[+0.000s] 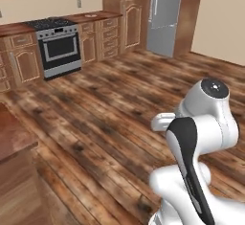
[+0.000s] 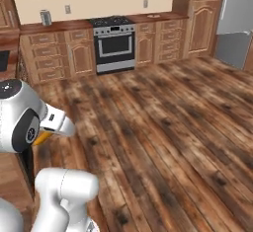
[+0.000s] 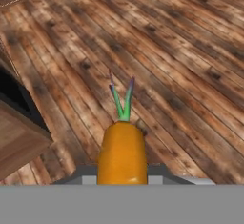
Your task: Place the cold items (carrot and peach) from the fridge in one tupperware on the dining counter. Place the warm items (kebab skewer and hot dog) in the stove area in another tupperware.
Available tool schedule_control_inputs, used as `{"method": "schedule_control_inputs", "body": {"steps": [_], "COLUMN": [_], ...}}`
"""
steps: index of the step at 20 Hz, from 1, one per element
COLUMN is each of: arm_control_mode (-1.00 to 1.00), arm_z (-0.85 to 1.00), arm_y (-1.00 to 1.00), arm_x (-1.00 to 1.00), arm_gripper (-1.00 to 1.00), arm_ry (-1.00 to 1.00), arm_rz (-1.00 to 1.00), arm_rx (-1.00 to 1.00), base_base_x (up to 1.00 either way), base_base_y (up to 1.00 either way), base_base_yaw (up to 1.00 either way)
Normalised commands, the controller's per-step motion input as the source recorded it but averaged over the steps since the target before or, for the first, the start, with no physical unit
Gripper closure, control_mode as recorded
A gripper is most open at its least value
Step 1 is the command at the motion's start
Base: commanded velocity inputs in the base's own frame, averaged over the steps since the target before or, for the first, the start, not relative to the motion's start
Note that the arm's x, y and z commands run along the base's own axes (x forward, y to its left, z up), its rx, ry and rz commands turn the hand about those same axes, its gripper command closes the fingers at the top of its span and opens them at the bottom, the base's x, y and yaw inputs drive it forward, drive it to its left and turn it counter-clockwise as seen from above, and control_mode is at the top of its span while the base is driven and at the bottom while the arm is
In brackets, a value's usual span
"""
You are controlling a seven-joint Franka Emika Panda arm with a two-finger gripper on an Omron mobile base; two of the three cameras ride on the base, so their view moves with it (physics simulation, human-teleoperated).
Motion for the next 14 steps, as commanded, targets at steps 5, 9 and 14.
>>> {"method": "schedule_control_inputs", "body": {"steps": [5,9,14], "arm_control_mode": [1.0,1.0,1.0], "arm_z": [0.0,0.0,0.0], "arm_y": [0.0,0.0,0.0], "arm_x": [0.0,0.0,0.0], "arm_gripper": [1.0,1.0,1.0], "arm_ry": [0.0,0.0,0.0], "arm_rz": [0.0,0.0,0.0], "arm_rx": [0.0,0.0,0.0], "base_base_x": [-0.77,-0.86,-0.86], "base_base_y": [0.97,0.88,0.73], "base_base_yaw": [0.0,0.0,0.0]}}
